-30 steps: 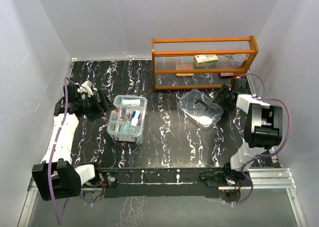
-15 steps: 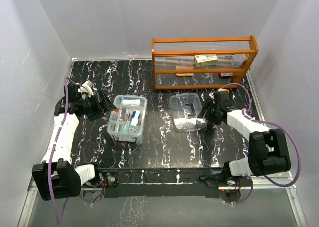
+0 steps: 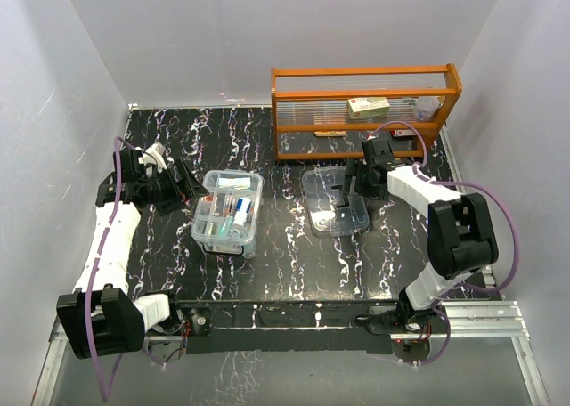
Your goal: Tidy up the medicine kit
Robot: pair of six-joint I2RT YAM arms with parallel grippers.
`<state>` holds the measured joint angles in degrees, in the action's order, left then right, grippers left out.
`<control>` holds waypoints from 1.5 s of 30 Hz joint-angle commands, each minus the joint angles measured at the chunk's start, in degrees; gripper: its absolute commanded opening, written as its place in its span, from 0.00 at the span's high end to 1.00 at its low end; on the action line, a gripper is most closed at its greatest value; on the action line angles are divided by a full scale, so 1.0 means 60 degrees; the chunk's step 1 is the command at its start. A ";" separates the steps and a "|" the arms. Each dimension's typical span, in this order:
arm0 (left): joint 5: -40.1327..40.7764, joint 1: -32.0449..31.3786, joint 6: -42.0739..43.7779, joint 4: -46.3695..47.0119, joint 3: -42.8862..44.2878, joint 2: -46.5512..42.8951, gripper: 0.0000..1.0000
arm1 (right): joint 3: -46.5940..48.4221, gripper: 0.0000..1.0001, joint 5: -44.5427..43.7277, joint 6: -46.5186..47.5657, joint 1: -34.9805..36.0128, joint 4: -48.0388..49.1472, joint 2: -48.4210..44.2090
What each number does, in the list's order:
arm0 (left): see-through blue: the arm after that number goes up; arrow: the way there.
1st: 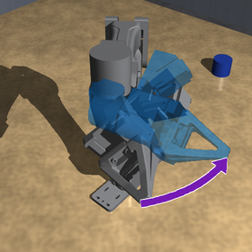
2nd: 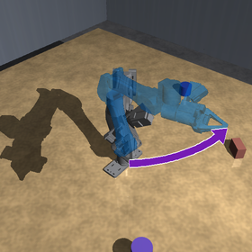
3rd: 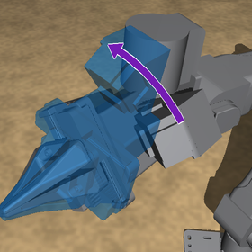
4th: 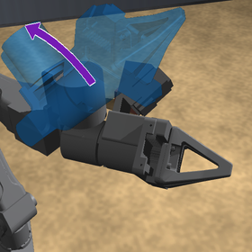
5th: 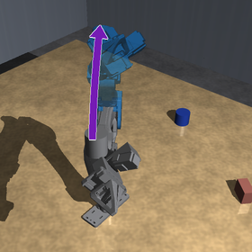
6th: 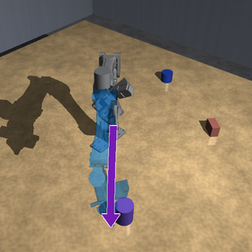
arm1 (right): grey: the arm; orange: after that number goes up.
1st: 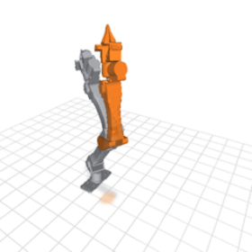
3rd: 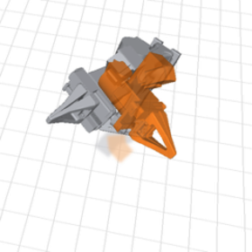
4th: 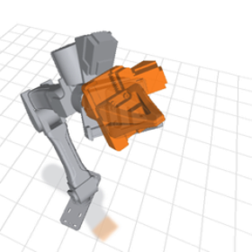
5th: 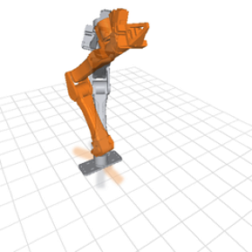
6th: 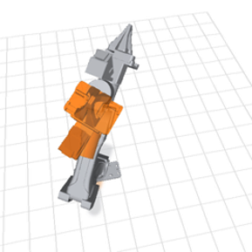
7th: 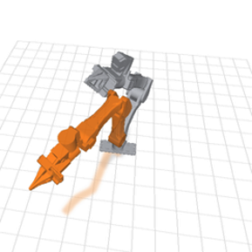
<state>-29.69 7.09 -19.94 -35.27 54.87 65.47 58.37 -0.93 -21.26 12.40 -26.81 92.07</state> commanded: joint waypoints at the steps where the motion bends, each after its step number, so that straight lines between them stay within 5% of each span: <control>1: -0.0103 -0.0040 0.0063 -0.0303 0.0418 -0.0173 0.12 | 0.0723 0.23 -0.0488 0.0400 0.0042 -0.0273 0.0481; 26: -0.0163 -0.0046 0.0100 -0.0281 0.0305 -0.0217 0.12 | 0.1011 0.25 0.0038 0.0957 0.0033 -0.0382 0.1626; 45: -0.0627 -0.0281 0.0072 -0.0033 -0.0195 -0.0263 0.10 | -0.0737 0.48 0.0865 -0.0316 0.0060 0.0390 0.0044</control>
<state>-30.76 6.31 -19.94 -35.81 54.70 65.43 58.28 4.03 -20.56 12.64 -25.87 96.88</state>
